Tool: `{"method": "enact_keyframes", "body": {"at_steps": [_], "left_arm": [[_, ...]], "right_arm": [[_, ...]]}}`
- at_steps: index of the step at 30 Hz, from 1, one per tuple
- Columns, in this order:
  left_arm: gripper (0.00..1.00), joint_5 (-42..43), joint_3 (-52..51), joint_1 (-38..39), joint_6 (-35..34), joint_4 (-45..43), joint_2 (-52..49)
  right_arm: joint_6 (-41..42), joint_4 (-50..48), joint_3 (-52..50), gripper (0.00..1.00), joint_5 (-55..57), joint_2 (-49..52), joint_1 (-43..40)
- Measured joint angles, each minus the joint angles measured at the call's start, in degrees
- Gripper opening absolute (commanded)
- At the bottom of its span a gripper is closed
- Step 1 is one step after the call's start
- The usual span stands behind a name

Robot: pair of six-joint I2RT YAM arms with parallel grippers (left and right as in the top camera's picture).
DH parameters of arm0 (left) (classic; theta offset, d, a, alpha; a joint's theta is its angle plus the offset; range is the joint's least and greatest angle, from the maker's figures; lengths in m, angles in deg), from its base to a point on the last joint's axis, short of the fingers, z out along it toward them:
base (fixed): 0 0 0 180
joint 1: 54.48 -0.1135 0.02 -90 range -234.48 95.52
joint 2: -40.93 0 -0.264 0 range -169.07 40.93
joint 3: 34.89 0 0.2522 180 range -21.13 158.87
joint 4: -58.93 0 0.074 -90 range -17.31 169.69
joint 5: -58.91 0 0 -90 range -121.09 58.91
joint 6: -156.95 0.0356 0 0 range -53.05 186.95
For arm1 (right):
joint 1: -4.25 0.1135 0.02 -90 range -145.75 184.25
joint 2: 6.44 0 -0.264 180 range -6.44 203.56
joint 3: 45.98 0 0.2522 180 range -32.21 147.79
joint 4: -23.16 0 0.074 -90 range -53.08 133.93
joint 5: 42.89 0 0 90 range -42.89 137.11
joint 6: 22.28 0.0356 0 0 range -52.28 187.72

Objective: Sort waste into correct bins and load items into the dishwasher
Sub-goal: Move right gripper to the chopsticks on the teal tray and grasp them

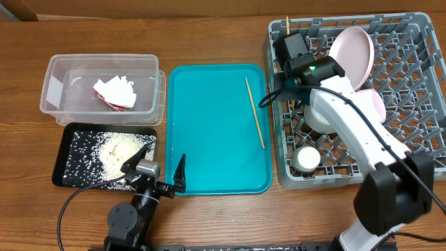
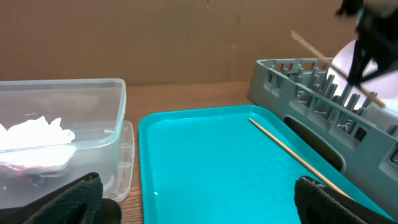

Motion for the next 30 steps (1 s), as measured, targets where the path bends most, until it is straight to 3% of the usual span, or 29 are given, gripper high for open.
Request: {"method": "enact_keyframes", "body": {"at_steps": [5,9,22,30], "left_arm": [[1.0,0.0,0.0,0.02,0.0,0.0,0.0],[1.0,0.0,0.0,0.0,0.0,0.0,0.0],[1.0,0.0,0.0,0.0,0.0,0.0,0.0],[1.0,0.0,0.0,0.0,0.0,0.0,0.0]], "right_arm": [[-2.51,1.84,-0.74,0.44,-2.56,1.16,0.09],[-2.89,1.99,-0.74,0.54,-3.74,1.11,3.43],[-2.27,-8.09,-3.15,0.56,-6.12,1.2,15.87],[-2.29,-13.38,-8.41,0.61,-1.79,9.92,15.06]]}}
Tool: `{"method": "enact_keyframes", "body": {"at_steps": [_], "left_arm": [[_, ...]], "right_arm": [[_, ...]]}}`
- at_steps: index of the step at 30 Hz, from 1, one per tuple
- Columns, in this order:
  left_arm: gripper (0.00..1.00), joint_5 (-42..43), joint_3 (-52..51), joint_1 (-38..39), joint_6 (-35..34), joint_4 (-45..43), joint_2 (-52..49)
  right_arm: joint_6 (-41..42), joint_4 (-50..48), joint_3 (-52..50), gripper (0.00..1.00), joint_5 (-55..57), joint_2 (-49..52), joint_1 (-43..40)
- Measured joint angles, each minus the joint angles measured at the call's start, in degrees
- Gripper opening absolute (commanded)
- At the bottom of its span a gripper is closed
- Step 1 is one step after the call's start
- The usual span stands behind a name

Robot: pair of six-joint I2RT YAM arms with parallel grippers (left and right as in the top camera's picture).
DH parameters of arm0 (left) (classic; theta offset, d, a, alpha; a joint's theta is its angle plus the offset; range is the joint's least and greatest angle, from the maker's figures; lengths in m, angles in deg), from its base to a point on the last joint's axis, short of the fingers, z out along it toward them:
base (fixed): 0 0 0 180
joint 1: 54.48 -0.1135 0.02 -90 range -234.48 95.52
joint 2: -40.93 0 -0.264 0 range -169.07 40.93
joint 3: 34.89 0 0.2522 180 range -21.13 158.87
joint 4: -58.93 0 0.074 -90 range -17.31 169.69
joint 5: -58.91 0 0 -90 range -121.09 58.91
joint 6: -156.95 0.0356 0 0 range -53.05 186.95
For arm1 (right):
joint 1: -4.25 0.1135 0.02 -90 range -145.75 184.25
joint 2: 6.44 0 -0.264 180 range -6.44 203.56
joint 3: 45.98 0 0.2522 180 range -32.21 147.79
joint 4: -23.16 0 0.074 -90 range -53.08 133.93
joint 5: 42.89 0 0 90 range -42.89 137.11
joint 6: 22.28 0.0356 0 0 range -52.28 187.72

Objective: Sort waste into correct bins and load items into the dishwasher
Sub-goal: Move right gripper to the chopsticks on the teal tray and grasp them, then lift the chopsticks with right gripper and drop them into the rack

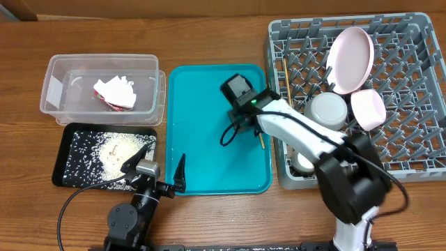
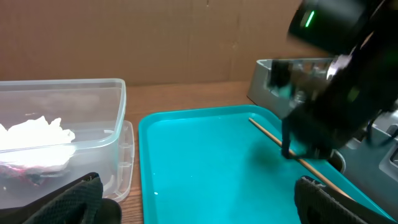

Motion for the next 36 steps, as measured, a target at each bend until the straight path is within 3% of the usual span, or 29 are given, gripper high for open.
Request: {"method": "enact_keyframes", "body": {"at_steps": [4,5,7,13,17,19,22,34,36], "left_arm": [[1.0,0.0,0.0,0.0,0.0,0.0,0.0],[1.0,0.0,0.0,0.0,0.0,0.0,0.0],[1.0,0.0,0.0,0.0,0.0,0.0,0.0],[1.0,0.0,0.0,0.0,0.0,0.0,0.0],[1.0,0.0,0.0,0.0,0.0,0.0,0.0],[1.0,0.0,0.0,0.0,0.0,0.0,0.0],[1.0,0.0,0.0,0.0,0.0,0.0,0.0],[1.0,0.0,0.0,0.0,0.0,0.0,0.0],[1.0,0.0,0.0,0.0,0.0,0.0,0.0]], "right_arm": [[0.07,-1.09,-0.42,0.61,0.74,3.17,-0.13],[0.04,-1.27,-0.33,0.57,0.9,3.17,-0.13],[0.31,-1.27,-0.22,0.39,0.7,3.48,-0.13],[0.15,2.73,0.66,0.15,-2.62,3.8,-0.13],[-0.07,5.88,1.46,0.17,-5.95,3.89,-0.13],[0.11,7.26,2.03,0.34,-6.51,3.98,-0.13],[-0.46,7.93,2.67,0.48,-5.51,4.02,-0.13],[-0.37,6.19,4.26,0.47,-1.31,4.13,-1.73],[-0.22,6.05,4.26,0.44,-1.4,4.76,-2.6]]}}
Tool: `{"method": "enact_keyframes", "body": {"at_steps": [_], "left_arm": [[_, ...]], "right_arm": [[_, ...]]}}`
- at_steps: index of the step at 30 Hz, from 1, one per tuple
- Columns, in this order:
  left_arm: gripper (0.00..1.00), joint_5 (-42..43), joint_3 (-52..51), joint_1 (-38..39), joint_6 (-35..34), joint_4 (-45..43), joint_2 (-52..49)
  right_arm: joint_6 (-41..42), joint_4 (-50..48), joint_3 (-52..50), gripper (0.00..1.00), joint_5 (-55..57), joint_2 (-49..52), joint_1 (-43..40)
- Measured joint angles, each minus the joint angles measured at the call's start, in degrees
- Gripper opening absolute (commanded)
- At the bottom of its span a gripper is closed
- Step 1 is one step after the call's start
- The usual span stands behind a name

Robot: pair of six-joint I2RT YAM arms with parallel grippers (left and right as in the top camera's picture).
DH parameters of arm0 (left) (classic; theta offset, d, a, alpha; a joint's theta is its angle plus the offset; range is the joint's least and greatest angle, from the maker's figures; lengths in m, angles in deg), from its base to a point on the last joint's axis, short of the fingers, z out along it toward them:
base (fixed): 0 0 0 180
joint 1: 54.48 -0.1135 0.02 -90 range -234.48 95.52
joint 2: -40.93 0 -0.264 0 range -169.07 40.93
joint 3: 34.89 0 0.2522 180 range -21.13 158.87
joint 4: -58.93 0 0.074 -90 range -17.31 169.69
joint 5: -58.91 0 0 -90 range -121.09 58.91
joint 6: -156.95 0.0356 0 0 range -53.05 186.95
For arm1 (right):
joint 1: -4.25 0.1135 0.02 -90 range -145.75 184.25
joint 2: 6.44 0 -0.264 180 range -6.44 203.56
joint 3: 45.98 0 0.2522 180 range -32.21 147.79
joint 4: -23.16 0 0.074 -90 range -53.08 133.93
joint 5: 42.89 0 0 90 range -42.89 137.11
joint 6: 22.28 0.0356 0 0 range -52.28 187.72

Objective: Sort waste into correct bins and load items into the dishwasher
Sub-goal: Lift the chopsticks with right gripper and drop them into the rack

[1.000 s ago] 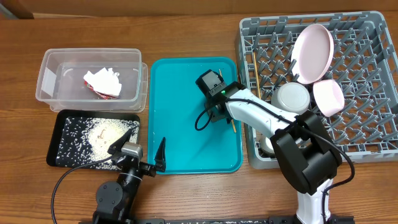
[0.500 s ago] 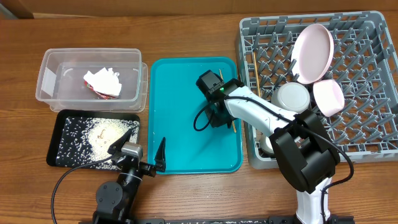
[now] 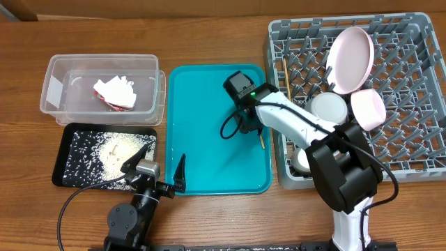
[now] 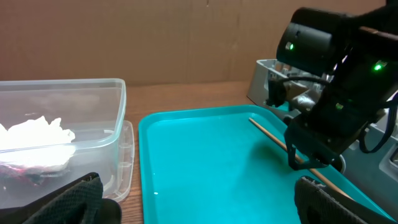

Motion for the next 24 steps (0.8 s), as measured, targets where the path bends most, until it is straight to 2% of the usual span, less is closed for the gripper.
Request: {"method": "enact_keyframes", "body": {"at_steps": [2,4,7,18,24], "left_arm": [[1.0,0.0,0.0,0.0,0.0,0.0,0.0],[1.0,0.02,0.0,0.0,0.0,0.0,0.0],[1.0,0.02,0.0,0.0,0.0,0.0,0.0],[1.0,0.02,0.0,0.0,0.0,0.0,0.0],[1.0,0.0,0.0,0.0,0.0,0.0,0.0]], "right_arm": [[0.09,-0.09,0.02,0.36,-1.01,1.03,-0.76],[0.37,0.22,0.42,0.18,-2.71,1.11,-1.36],[0.28,1.73,0.55,0.04,-6.62,1.22,-1.81],[0.28,6.01,1.31,0.04,-10.23,-0.22,3.1],[0.28,3.89,1.88,0.04,-8.76,-12.96,1.14]]}}
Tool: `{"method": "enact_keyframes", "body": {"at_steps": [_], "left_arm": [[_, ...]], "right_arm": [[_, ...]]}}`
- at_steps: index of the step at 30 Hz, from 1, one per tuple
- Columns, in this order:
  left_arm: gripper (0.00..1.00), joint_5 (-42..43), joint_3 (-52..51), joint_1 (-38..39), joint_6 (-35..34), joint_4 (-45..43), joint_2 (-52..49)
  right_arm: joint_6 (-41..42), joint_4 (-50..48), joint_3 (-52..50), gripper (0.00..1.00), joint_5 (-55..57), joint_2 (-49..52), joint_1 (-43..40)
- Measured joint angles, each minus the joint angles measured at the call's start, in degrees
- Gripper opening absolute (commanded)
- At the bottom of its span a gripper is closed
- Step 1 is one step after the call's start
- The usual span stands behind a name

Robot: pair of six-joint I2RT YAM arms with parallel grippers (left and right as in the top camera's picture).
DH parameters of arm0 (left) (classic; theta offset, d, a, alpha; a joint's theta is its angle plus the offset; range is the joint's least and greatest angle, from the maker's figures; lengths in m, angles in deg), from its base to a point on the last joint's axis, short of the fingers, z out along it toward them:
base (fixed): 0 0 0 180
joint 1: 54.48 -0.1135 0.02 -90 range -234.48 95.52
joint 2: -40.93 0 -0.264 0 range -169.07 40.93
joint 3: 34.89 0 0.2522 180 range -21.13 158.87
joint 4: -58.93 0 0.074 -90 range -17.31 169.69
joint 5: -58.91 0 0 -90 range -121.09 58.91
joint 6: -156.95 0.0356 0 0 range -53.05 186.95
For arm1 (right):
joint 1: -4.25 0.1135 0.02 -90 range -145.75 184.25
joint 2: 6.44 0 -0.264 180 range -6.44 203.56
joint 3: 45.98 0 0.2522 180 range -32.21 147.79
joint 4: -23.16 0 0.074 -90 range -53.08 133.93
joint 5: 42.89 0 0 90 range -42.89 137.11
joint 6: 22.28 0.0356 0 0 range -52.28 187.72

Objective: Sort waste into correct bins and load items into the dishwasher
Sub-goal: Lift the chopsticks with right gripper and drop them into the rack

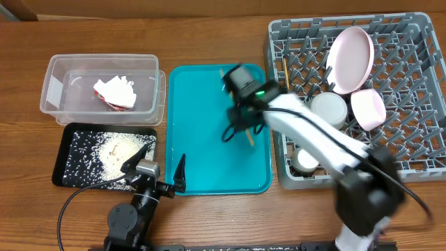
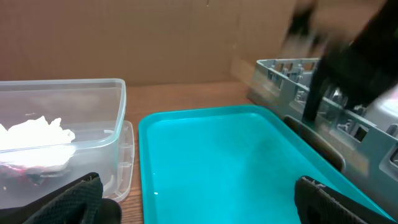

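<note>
My right gripper (image 1: pixel 244 125) hangs over the right half of the teal tray (image 1: pixel 202 160), shut on a wooden chopstick (image 1: pixel 249 138) that is held off the tray; its ends show past the hand. In the left wrist view the tray (image 2: pixel 211 162) is bare and the right arm (image 2: pixel 348 56) is a dark blur at the upper right. Another chopstick (image 1: pixel 284 73) lies in the grey dish rack (image 1: pixel 418 160). My left gripper (image 1: pixel 159 174) rests open at the tray's near left corner, with nothing between its fingers (image 2: pixel 74 199).
The rack holds a pink plate (image 1: pixel 350 47), a pink bowl (image 1: pixel 368 109), a white cup (image 1: pixel 327 108) and a small white cup (image 1: pixel 306 159). A clear bin (image 1: pixel 56 90) with crumpled paper (image 1: pixel 115 93) stands at the left, above a black tray of rice (image 1: pixel 77 153).
The chopstick lay on the tray under my right gripper; now it is off the tray in that gripper, and the hand sits slightly further toward the back. The left arm is unchanged.
My right gripper was at the rack's back left corner with one chopstick while another lay on the tray. Then that chopstick lay in the rack and the gripper was over the tray's chopstick. Then it was down on it, and now holds it above the tray.
</note>
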Motion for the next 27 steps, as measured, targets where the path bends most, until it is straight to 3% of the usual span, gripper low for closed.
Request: {"method": "enact_keyframes", "body": {"at_steps": [5,12,13,15,16,18,24,27], "left_arm": [[1.0,0.0,0.0,0.0,0.0,0.0,0.0],[1.0,0.0,0.0,0.02,0.0,0.0,0.0],[1.0,0.0,0.0,0.0,0.0,0.0,0.0],[1.0,0.0,0.0,0.0,0.0,0.0,0.0],[1.0,0.0,0.0,0.02,0.0,0.0,0.0],[1.0,0.0,0.0,0.0,0.0,0.0,0.0],[1.0,0.0,0.0,0.02,0.0,0.0,0.0],[1.0,0.0,0.0,0.02,0.0,0.0,0.0]], "right_arm": [[-0.02,-1.2,2.69,0.04,3.23,-9.14,-7.93],[-0.07,-1.18,0.9,0.05,4.79,-5.09,-14.73],[-0.07,-1.14,0.26,0.09,4.76,-3.72,-14.8],[-0.52,-1.05,-0.72,0.33,4.7,-2.08,-14.71],[-0.85,-0.92,-1.14,0.39,4.7,-1.64,-14.64],[-1.25,-0.26,-1.22,0.45,4.72,-1.36,-14.64],[-0.5,4.98,0.35,0.5,4.22,-4.42,-14.03],[-0.15,6.08,0.81,0.64,1.7,-10.71,-12.41]]}}
